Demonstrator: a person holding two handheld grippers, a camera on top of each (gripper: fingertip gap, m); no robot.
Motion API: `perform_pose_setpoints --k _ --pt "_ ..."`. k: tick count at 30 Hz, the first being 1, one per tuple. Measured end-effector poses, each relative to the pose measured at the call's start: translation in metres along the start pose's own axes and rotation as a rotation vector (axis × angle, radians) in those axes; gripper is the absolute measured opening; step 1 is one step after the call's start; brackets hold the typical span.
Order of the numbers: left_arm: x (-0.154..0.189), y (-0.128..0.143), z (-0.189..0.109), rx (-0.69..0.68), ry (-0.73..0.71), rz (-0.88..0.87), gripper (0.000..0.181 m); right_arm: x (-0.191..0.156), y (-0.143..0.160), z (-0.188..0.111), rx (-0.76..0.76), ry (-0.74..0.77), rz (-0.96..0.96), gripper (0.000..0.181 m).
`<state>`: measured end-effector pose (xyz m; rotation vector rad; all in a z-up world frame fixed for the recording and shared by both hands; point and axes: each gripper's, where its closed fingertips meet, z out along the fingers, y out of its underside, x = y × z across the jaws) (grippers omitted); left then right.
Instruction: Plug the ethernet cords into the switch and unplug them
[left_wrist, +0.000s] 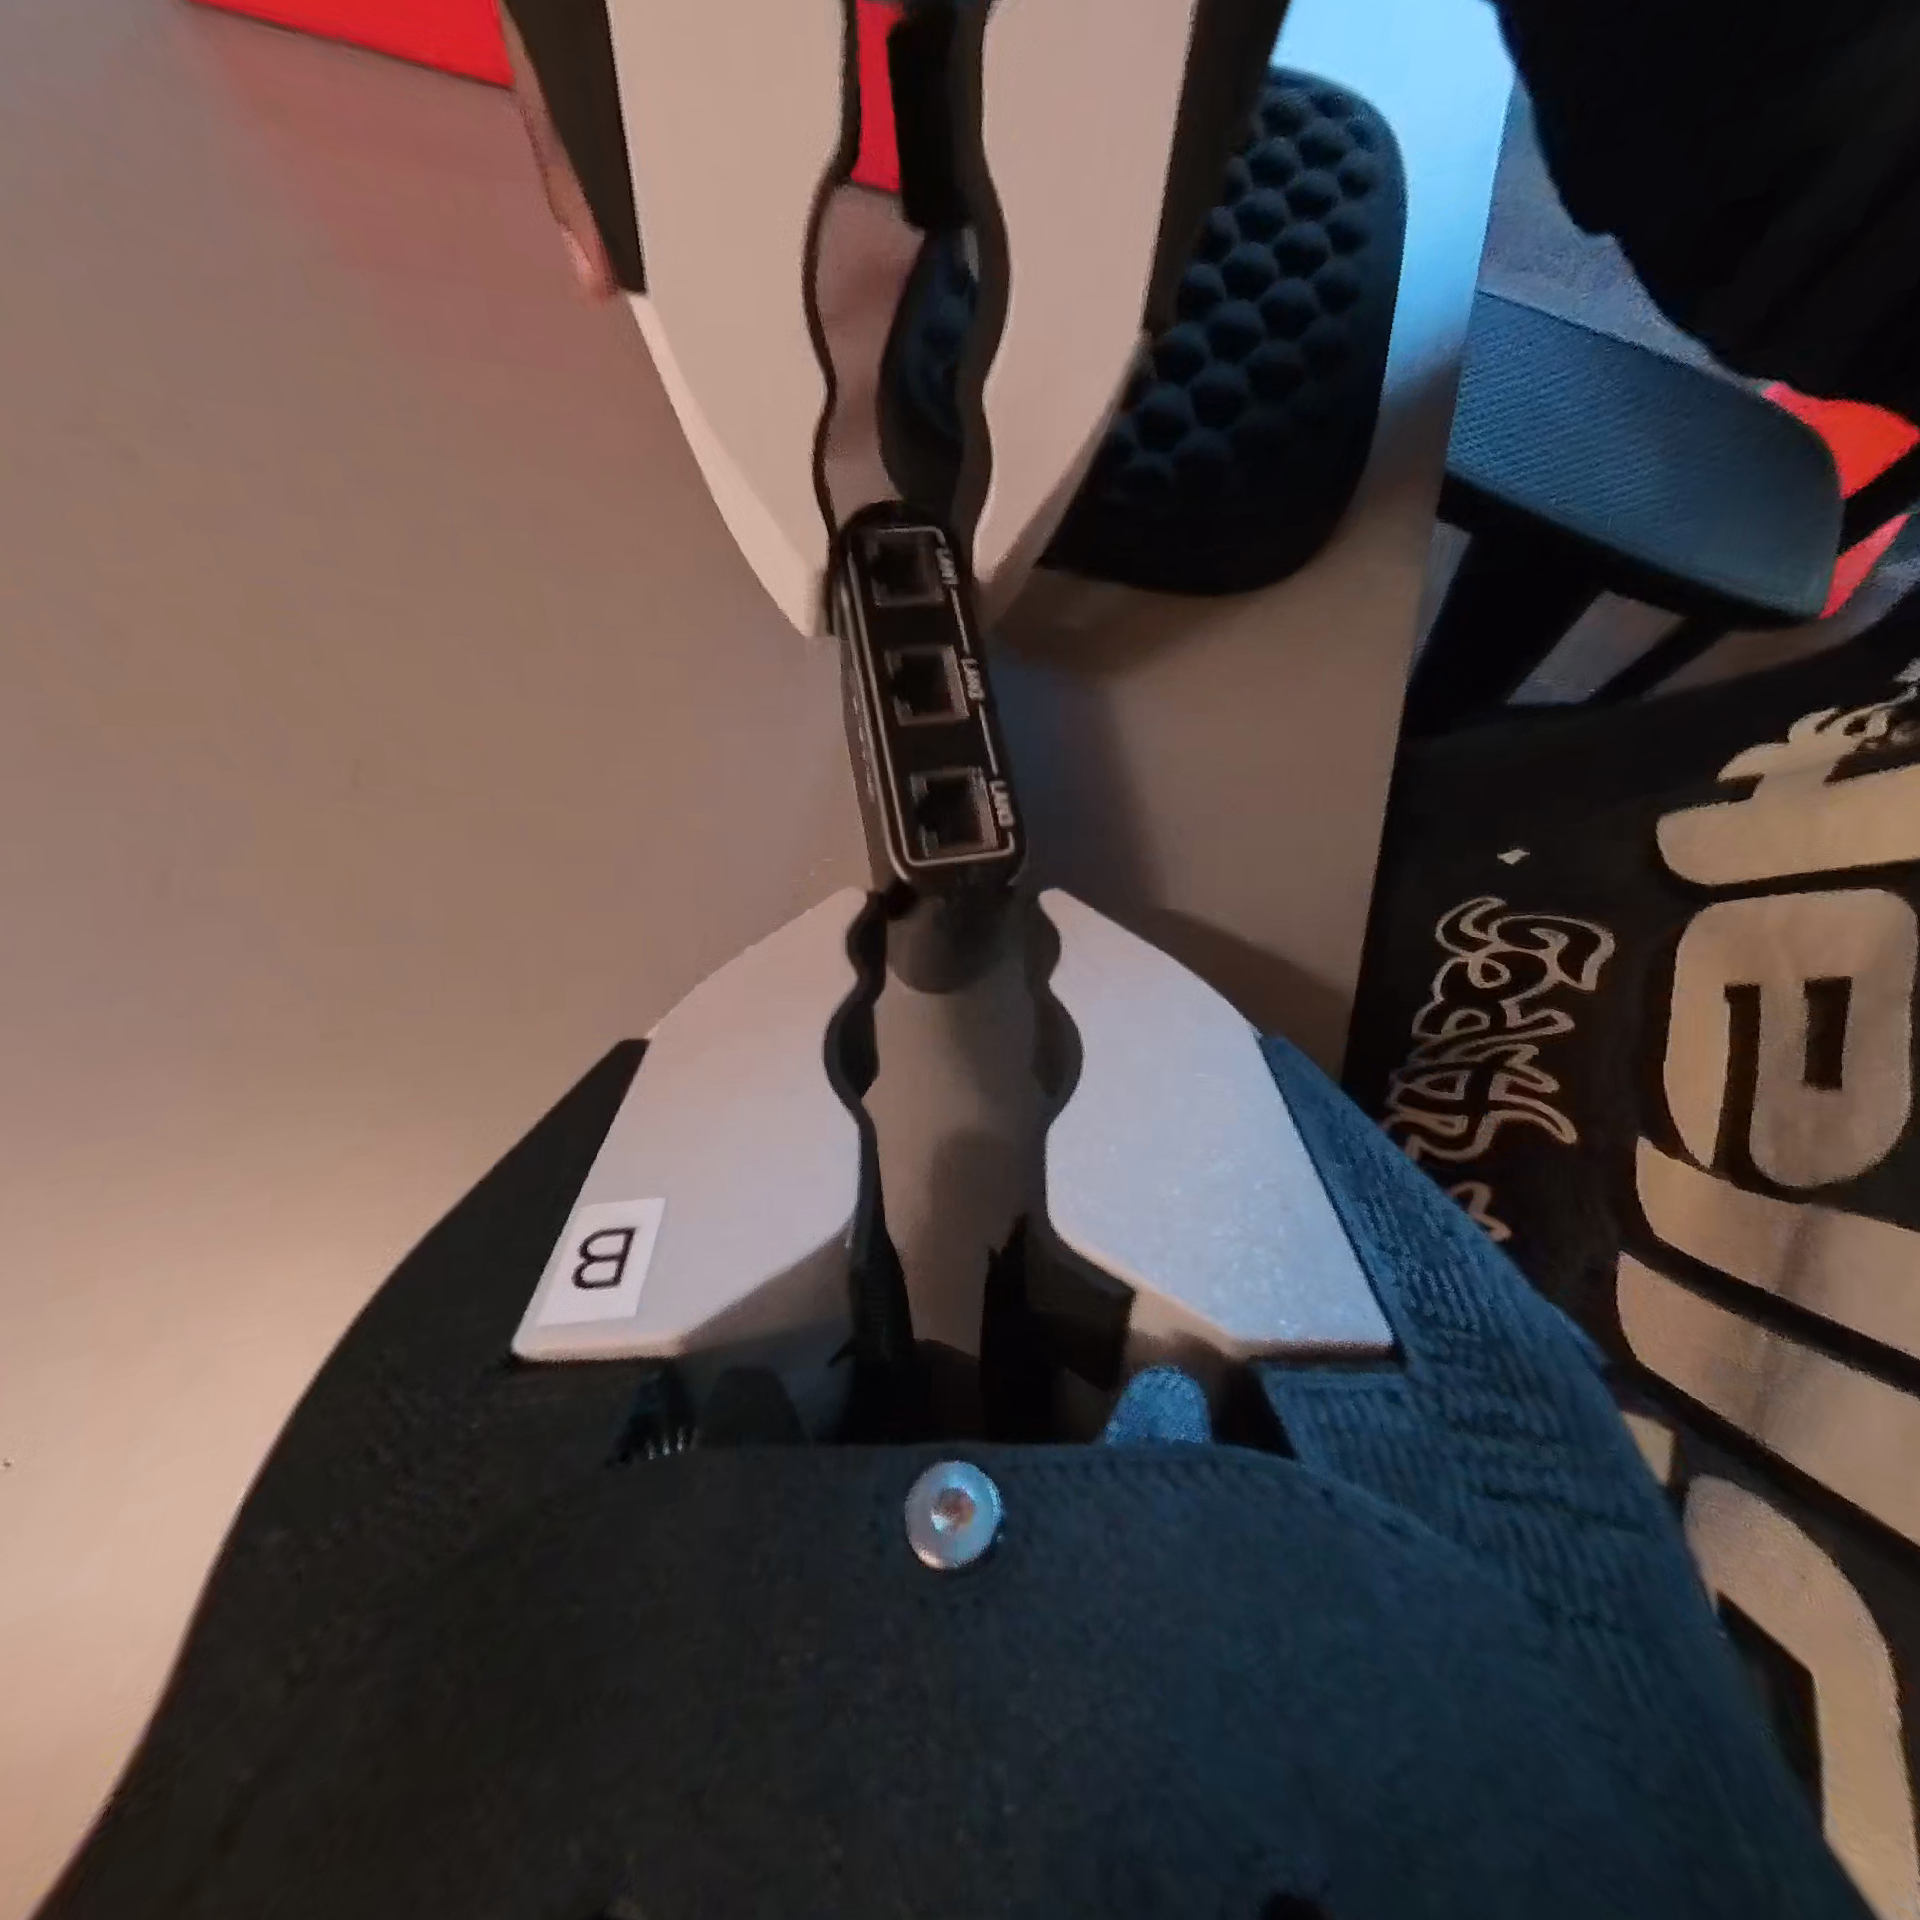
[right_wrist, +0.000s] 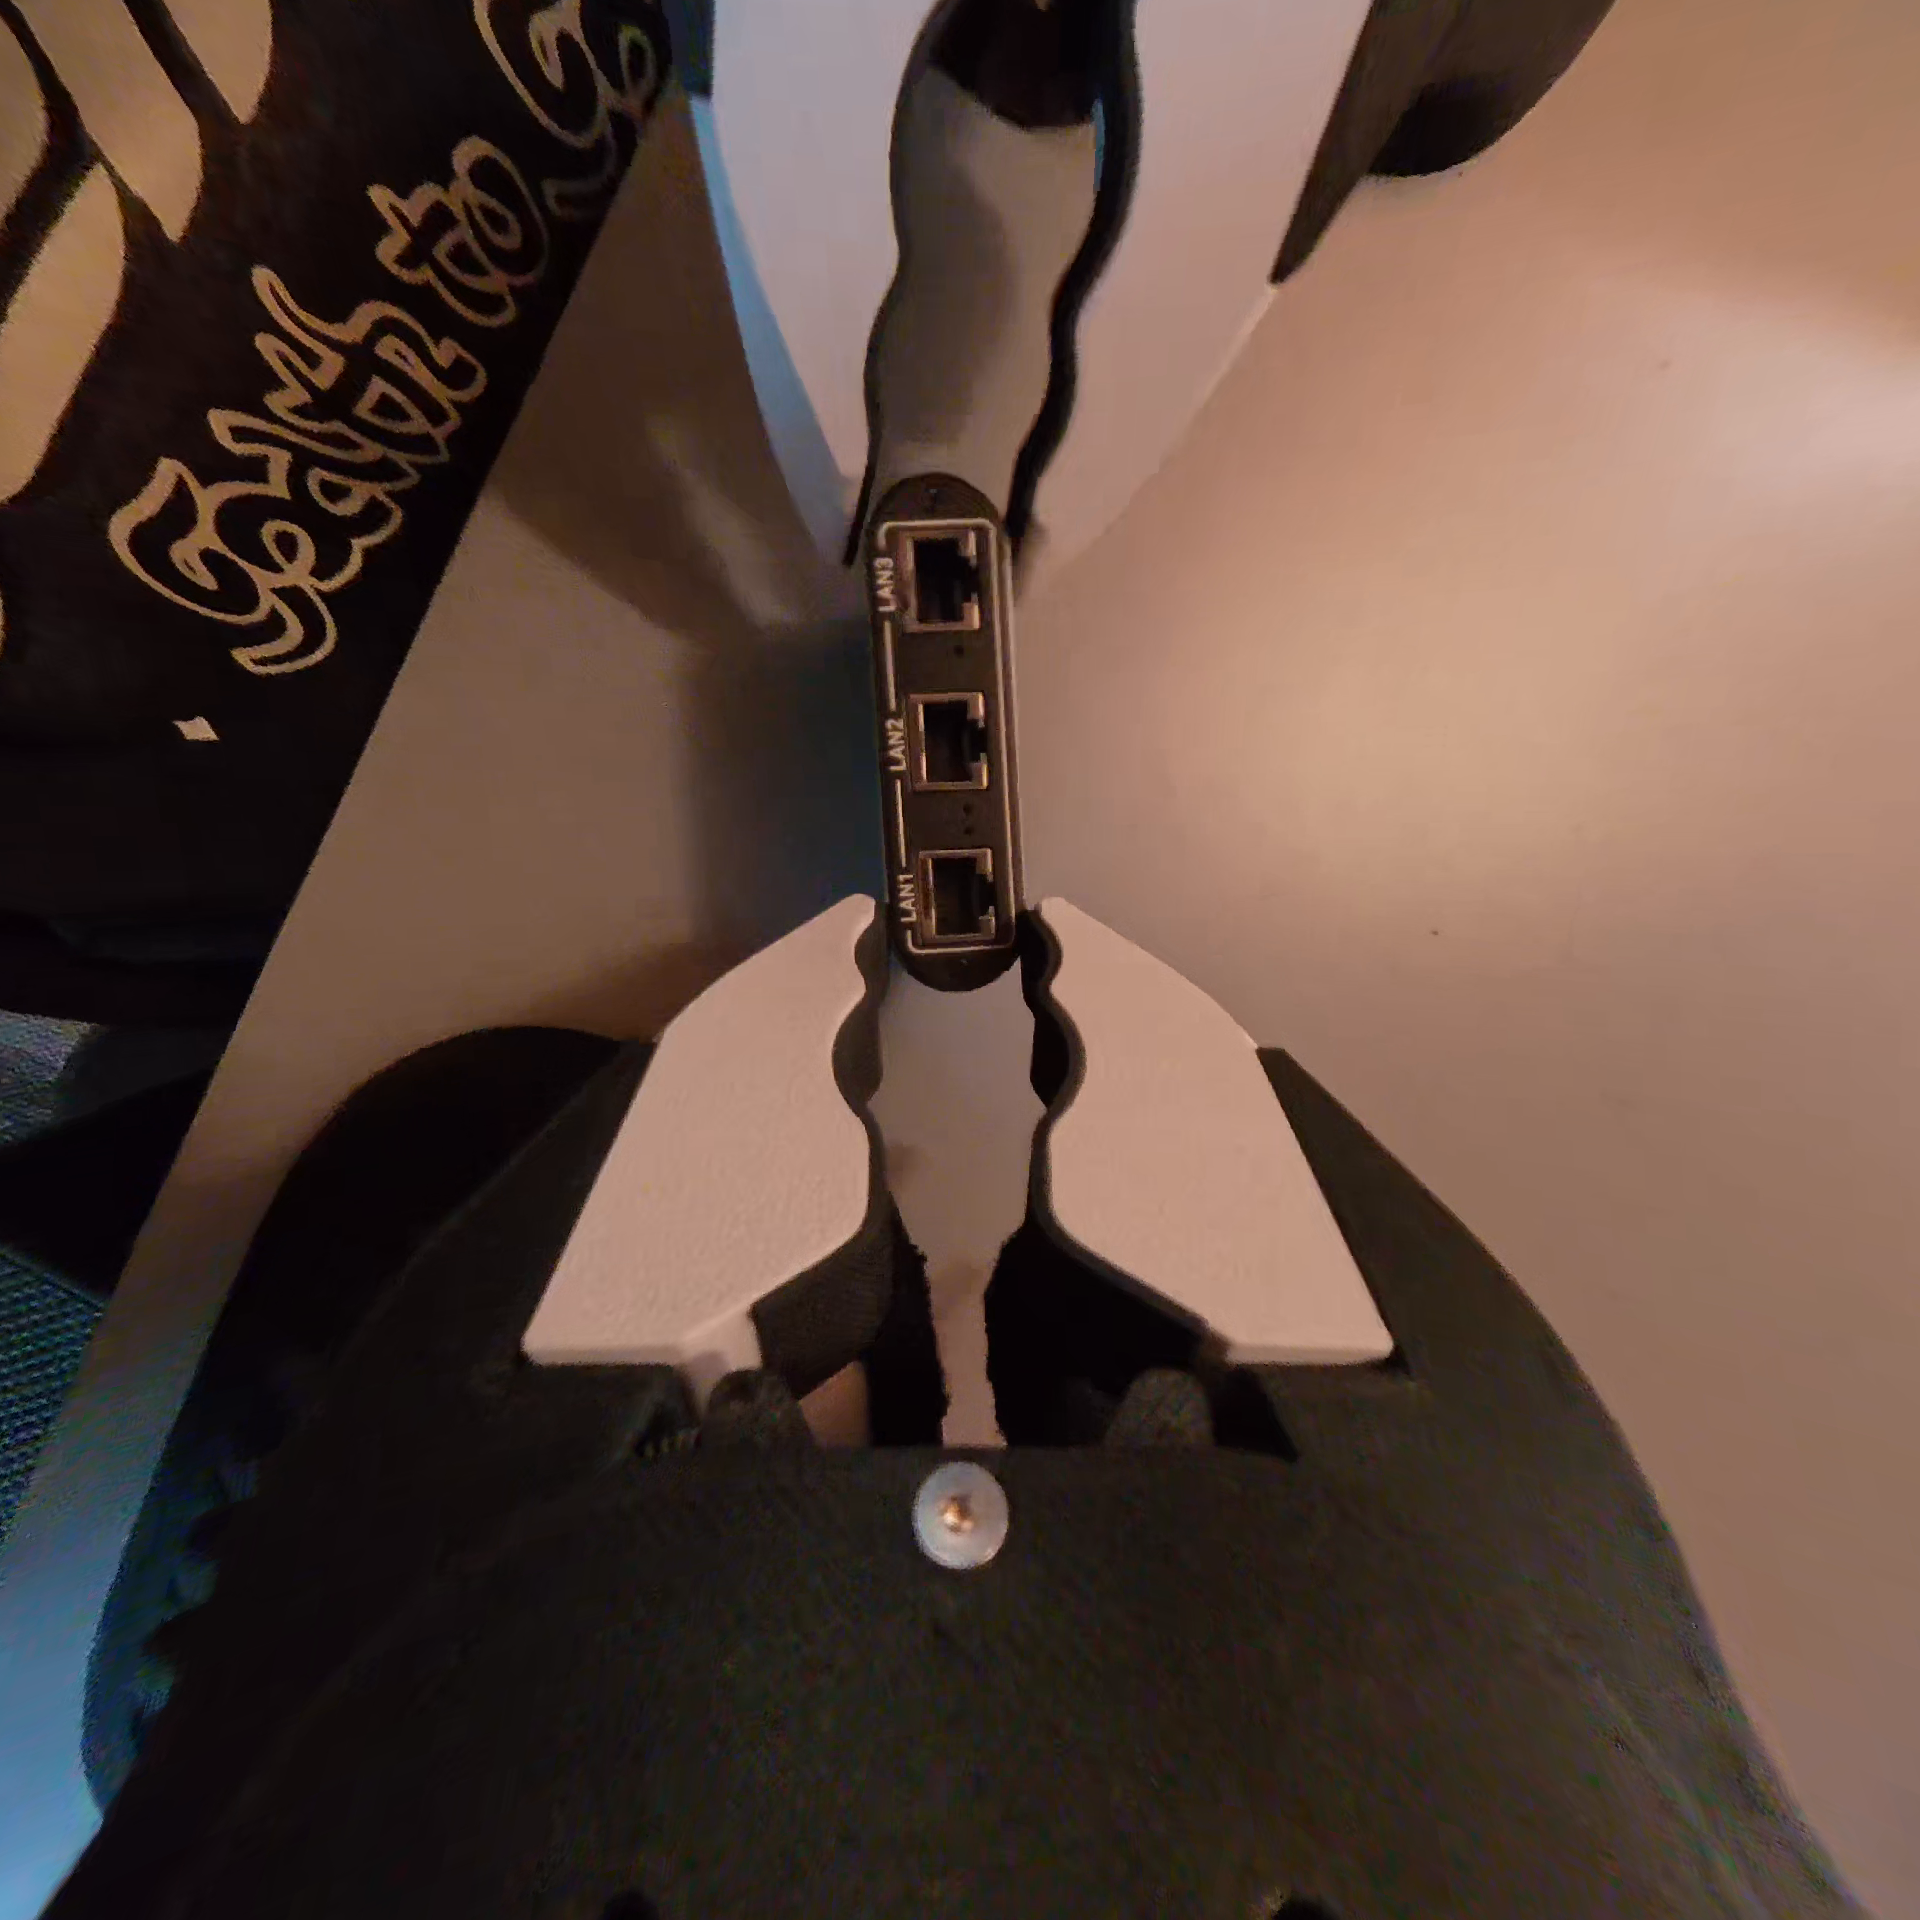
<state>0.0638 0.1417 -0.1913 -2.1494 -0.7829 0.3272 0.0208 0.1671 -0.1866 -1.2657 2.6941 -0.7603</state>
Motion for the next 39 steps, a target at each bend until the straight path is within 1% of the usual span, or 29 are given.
perform_pose_setpoints --k 2,5,11,14,16,18,19,21,23,25,26,28,31,33,34,36,38,39 --pt "0.005 -0.002 0.001 0.021 0.028 0.01 0.02 0.001 0.003 -0.001 -0.025 0.005 -0.008 0.024" --pt "0.013 -0.006 0.007 0.031 0.051 0.021 0.019 0.004 0.009 -0.004 -0.059 0.019 -0.006 0.024" --pt "0.023 -0.015 0.021 0.059 0.076 0.015 0.019 0.008 0.014 -0.006 -0.063 0.044 -0.001 0.024" --pt "0.023 -0.015 0.023 0.061 0.078 0.012 0.02 0.008 0.014 -0.007 -0.058 0.06 0.003 0.028" --pt "0.018 -0.013 0.02 0.06 0.062 0.012 0.022 0.011 0.013 -0.013 -0.047 0.118 0.017 0.033" --pt "0.008 -0.011 0.011 0.063 0.026 0.018 0.023 0.018 0.007 -0.025 0.01 0.217 0.05 0.04" --pt "0.002 -0.011 0.005 0.074 0.007 0.013 0.022 0.021 0.002 -0.032 0.059 0.283 0.069 0.043" --pt "-0.009 -0.012 -0.011 0.11 -0.018 -0.015 0.022 0.034 -0.009 -0.054 0.182 0.485 0.093 0.049" --pt "-0.022 -0.014 -0.029 0.153 -0.055 -0.051 0.022 0.041 -0.025 -0.081 0.363 0.69 0.114 0.051" --pt "-0.034 -0.013 -0.047 0.184 -0.096 -0.073 0.022 0.037 -0.037 -0.101 0.563 0.811 0.169 0.052" --pt "-0.041 -0.011 -0.055 0.187 -0.123 -0.08 0.022 0.032 -0.04 -0.107 0.663 0.845 0.197 0.052" --pt "-0.053 -0.006 -0.071 0.179 -0.182 -0.088 0.026 0.021 -0.04 -0.108 0.823 0.877 0.252 0.052" --pt "-0.067 -0.001 -0.097 0.192 -0.254 -0.102 0.026 0.014 -0.022 -0.1 0.93 0.909 0.355 0.051" --pt "-0.078 0.003 -0.119 0.202 -0.321 -0.116 0.029 0.009 -0.018 -0.11 1.013 0.95 0.363 0.046" --pt "-0.085 0.007 -0.133 0.2 -0.371 -0.121 0.031 0.006 -0.018 -0.116 1.044 0.961 0.354 0.045" --pt "-0.1 0.02 -0.165 0.178 -0.481 -0.139 0.035 0.005 -0.015 -0.117 1.061 0.946 0.381 0.042" --pt "-0.115 0.04 -0.204 0.135 -0.614 -0.165 0.036 0.007 -0.013 -0.115 1.058 0.942 0.397 0.041" --pt "-0.122 0.054 -0.225 0.086 -0.691 -0.171 0.036 0.008 -0.014 -0.114 1.049 0.939 0.391 0.041"
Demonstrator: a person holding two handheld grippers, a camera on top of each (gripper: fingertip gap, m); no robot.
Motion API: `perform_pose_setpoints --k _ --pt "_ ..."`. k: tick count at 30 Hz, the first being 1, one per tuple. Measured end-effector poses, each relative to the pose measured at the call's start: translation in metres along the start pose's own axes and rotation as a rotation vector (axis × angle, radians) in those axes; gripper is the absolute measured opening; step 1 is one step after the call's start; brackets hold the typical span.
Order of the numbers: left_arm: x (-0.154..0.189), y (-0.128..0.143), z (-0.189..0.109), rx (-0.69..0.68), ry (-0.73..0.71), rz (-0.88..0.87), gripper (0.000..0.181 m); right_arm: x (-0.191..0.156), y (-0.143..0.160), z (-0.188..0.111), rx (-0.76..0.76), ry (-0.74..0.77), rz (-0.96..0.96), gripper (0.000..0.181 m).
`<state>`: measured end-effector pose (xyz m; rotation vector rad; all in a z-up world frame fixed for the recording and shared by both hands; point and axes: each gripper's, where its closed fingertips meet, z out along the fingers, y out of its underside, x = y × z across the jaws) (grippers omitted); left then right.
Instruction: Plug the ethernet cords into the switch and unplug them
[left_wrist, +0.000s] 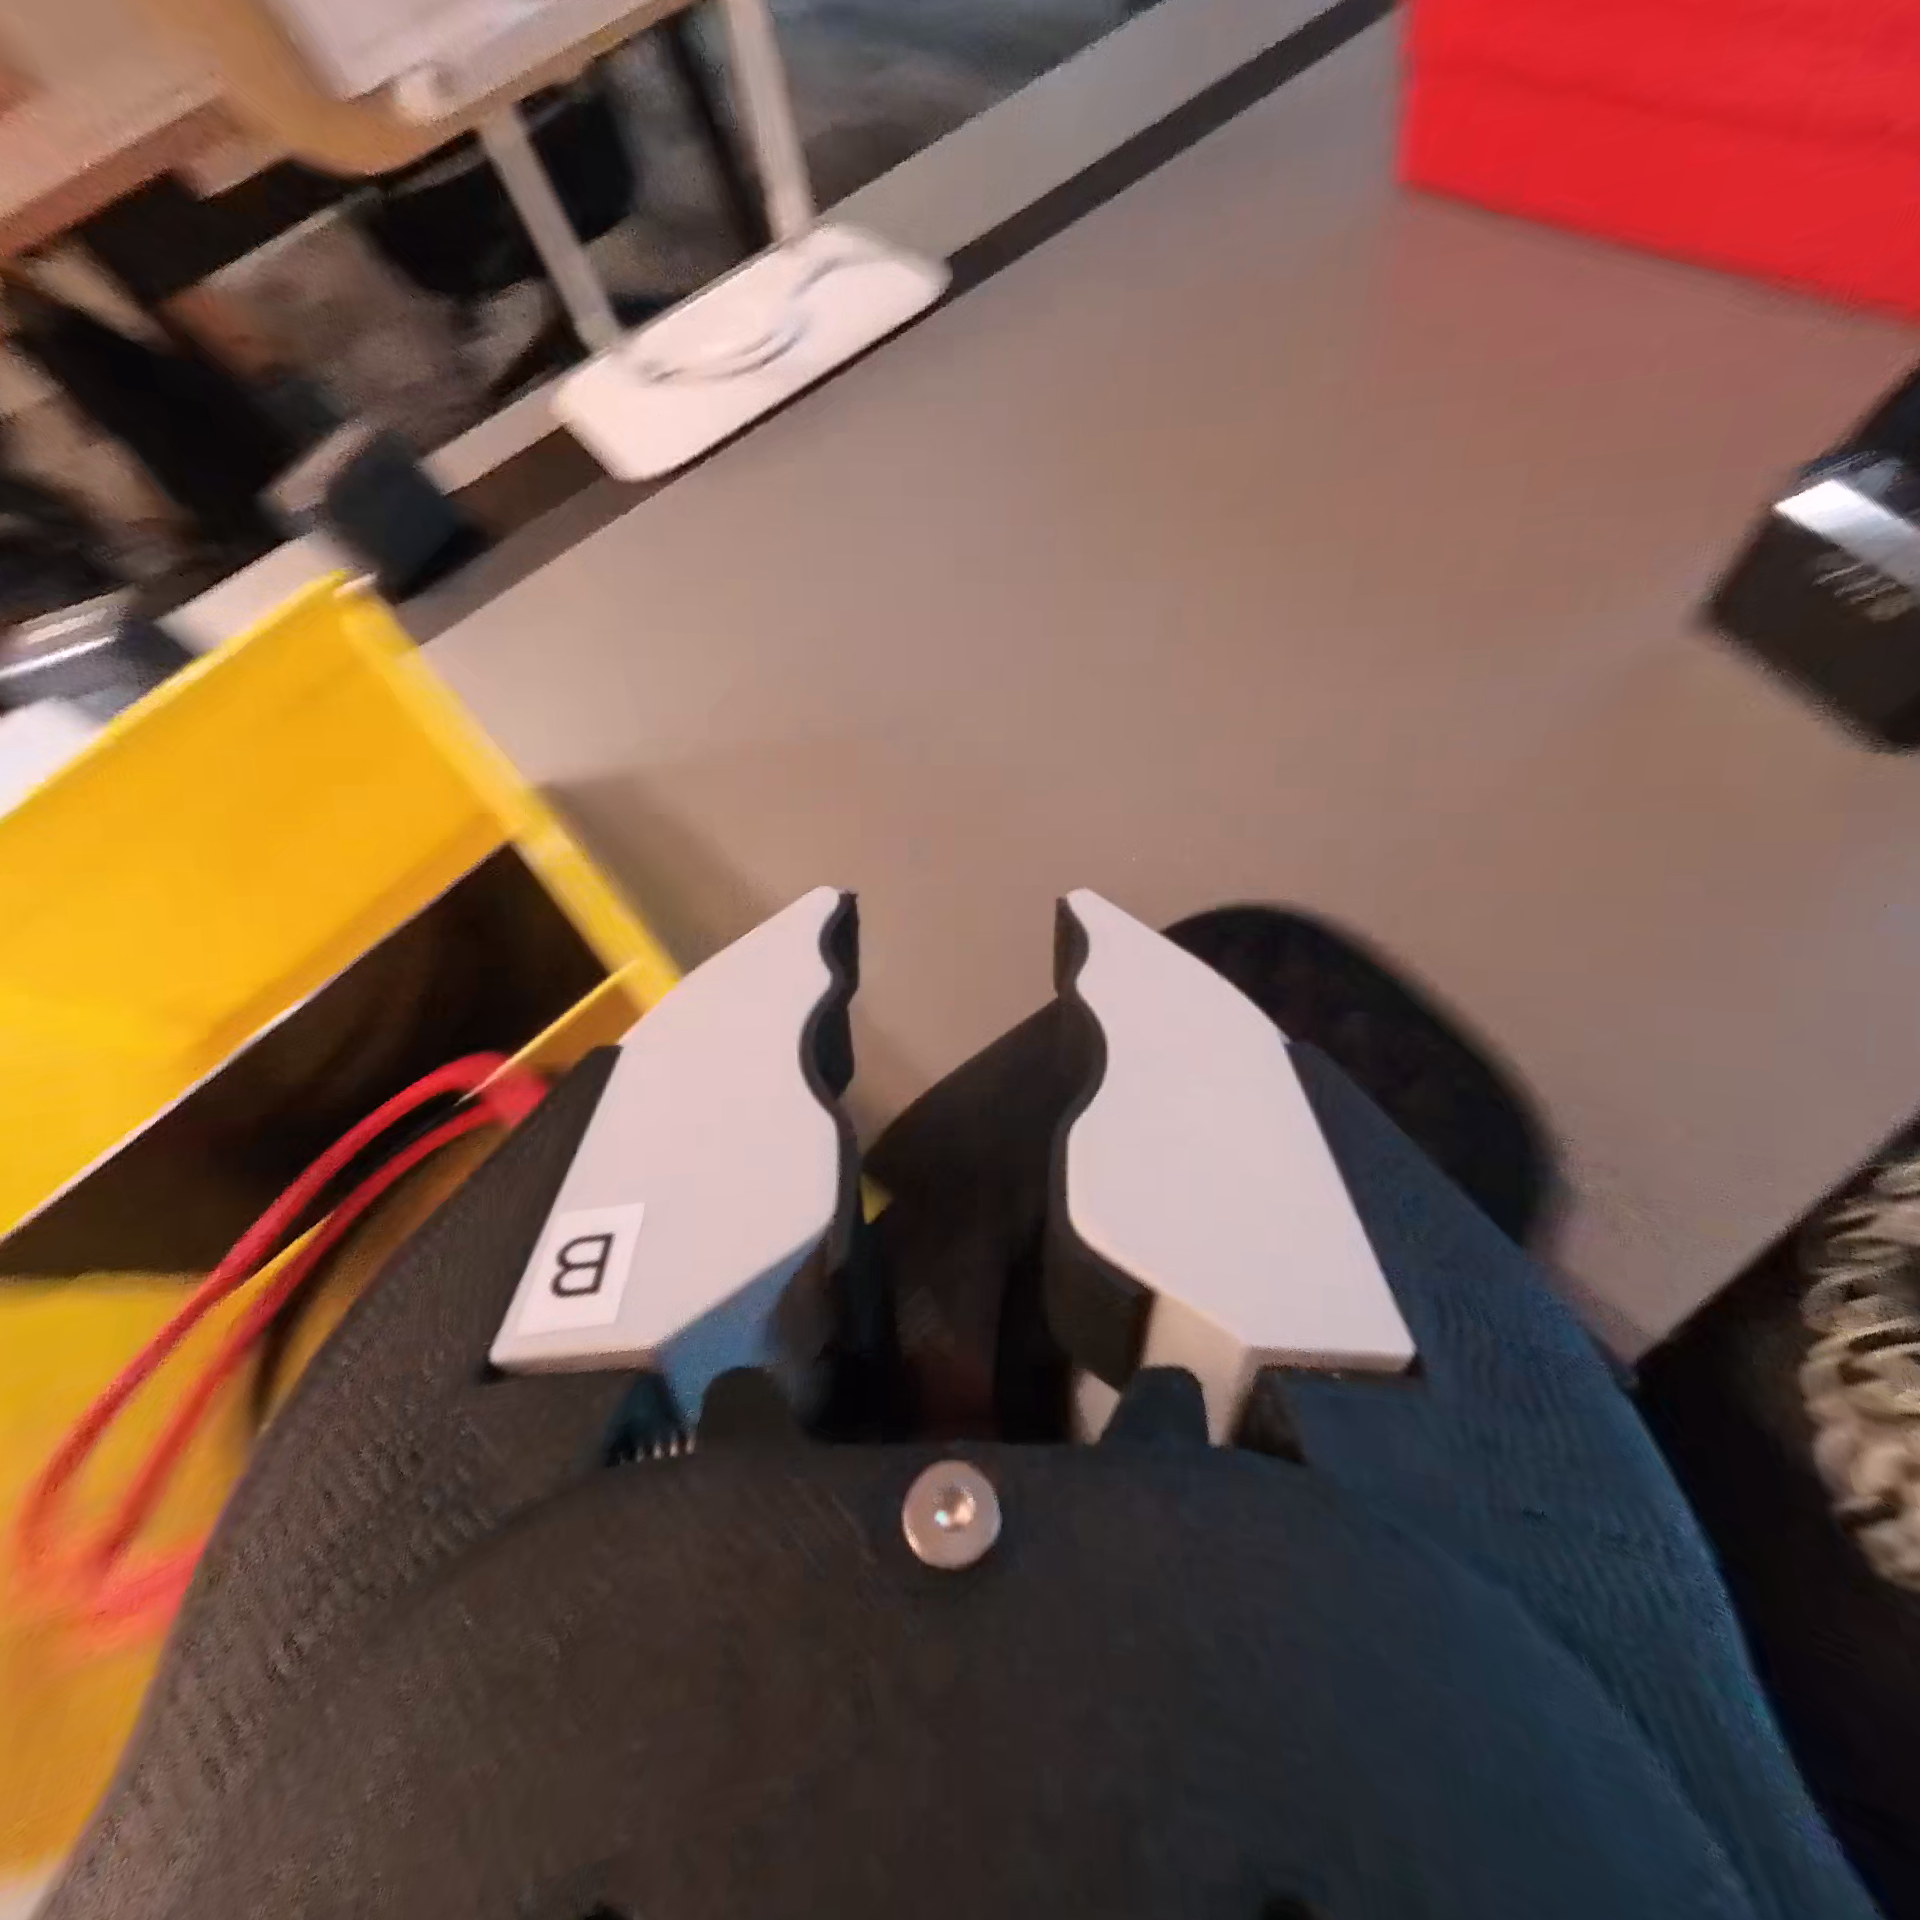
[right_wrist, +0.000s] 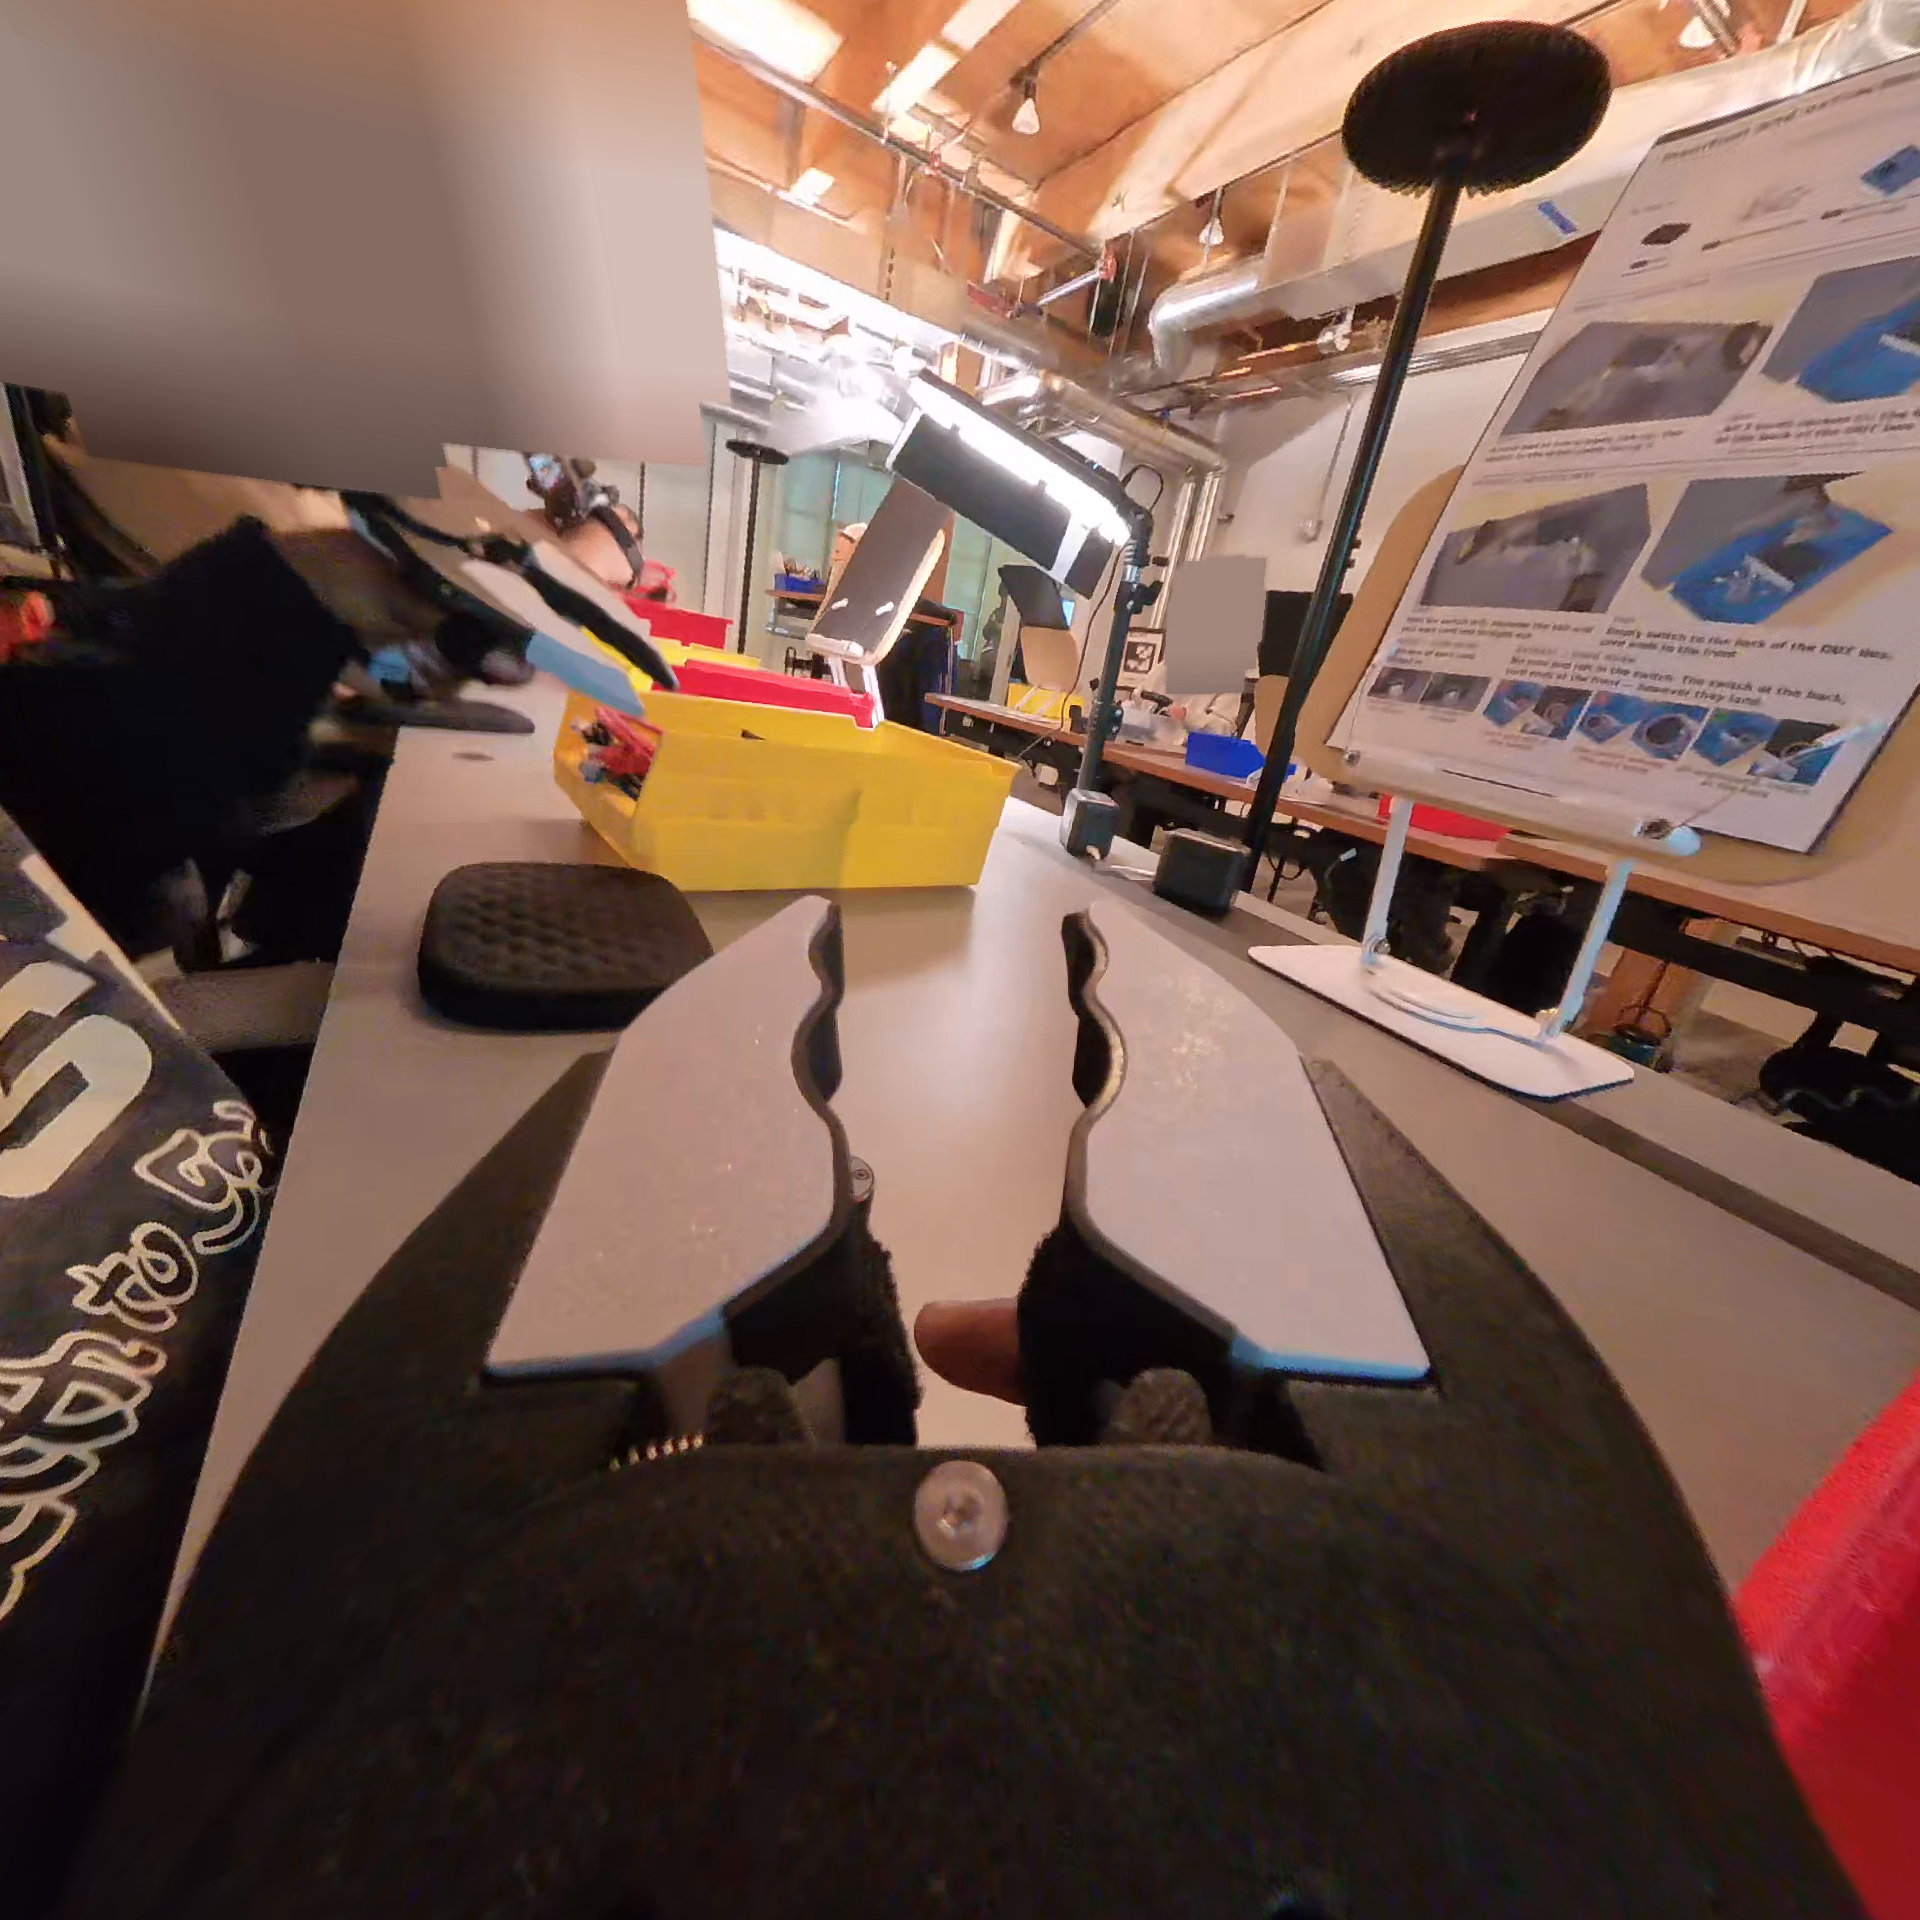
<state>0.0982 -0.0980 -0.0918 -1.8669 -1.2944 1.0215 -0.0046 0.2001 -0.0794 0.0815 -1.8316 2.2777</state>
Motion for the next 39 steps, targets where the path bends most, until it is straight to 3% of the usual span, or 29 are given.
perform_pose_setpoints --k 2,4,7,10,12,18,24,29,34,39 --pt "-0.044 0.025 -0.026 -0.14 -0.141 0.061 0.036 -0.003 0.005 0.003 -0.035 -0.02 -0.012 0.041" --pt "-0.079 0.045 -0.047 -0.279 -0.192 0.087 0.038 -0.004 0.009 0.007 -0.067 -0.023 -0.019 0.04" --pt "-0.098 0.066 -0.052 -0.41 -0.062 0.1 0.044 -0.006 0.013 0.009 -0.095 -0.02 -0.043 0.04" --pt "-0.095 0.089 -0.042 -0.512 0.16 0.191 0.05 -0.009 0.013 0.009 -0.096 -0.031 -0.064 0.039" --pt "-0.1 0.097 -0.032 -0.554 0.217 0.176 0.05 -0.01 0.013 0.009 -0.097 -0.035 -0.065 0.04" --pt "-0.097 0.099 -0.02 -0.57 0.341 0.144 0.013 -0.008 0.015 0.01 -0.109 -0.031 -0.059 0.039" --pt "-0.109 0.059 -0.027 -0.338 0.21 0.113 0.012 -0.01 0.017 0.011 -0.122 -0.029 -0.076 0.039" --pt "-0.114 -0.003 -0.05 0.081 -0.061 0.109 0.012 -0.012 0.02 0.014 -0.148 -0.03 -0.102 0.038" --pt "-0.061 -0.062 -0.071 0.519 -0.155 0.196 0.012 -0.014 0.028 0.019 -0.21 -0.025 -0.146 0.038" --pt "0.022 -0.09 -0.058 0.697 -0.053 0.423 0.012 -0.027 0.023 0.03 -0.21 -0.092 -0.155 0.045"
